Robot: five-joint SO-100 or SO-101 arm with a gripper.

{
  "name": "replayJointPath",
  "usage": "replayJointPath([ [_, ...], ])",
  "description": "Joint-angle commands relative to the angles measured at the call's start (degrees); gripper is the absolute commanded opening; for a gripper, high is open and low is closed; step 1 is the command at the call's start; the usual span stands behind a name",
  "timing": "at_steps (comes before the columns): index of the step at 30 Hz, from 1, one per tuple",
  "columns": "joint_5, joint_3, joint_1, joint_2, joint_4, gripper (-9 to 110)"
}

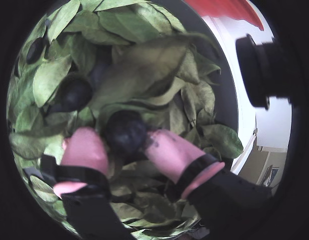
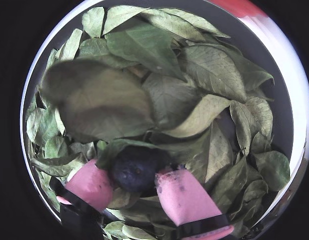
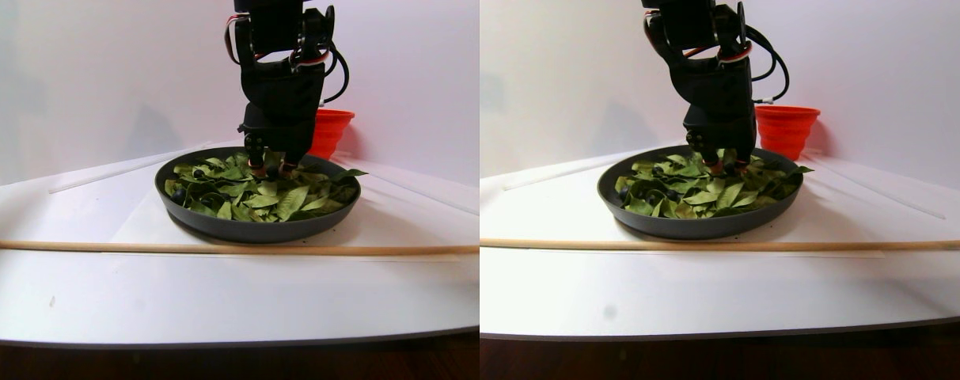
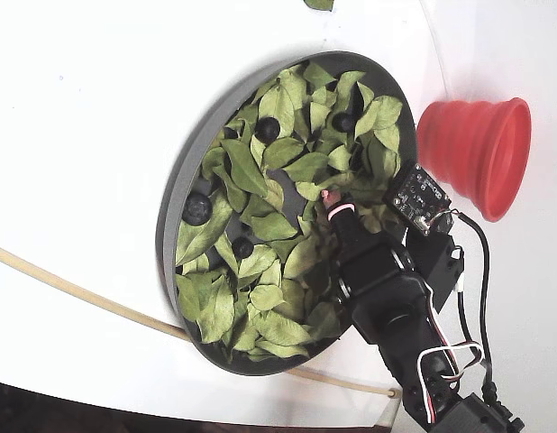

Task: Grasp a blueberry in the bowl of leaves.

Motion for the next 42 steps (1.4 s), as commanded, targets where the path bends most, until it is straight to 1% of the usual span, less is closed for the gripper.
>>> replayJointPath([
  [1,-0.35,-3.25,1.85,0.62,-0.97,11],
  [13,-0.62,-3.43,1.93,0.62,-0.97,10],
  [42,-1.67,3.25,2.81,11.07,-0.53,9],
])
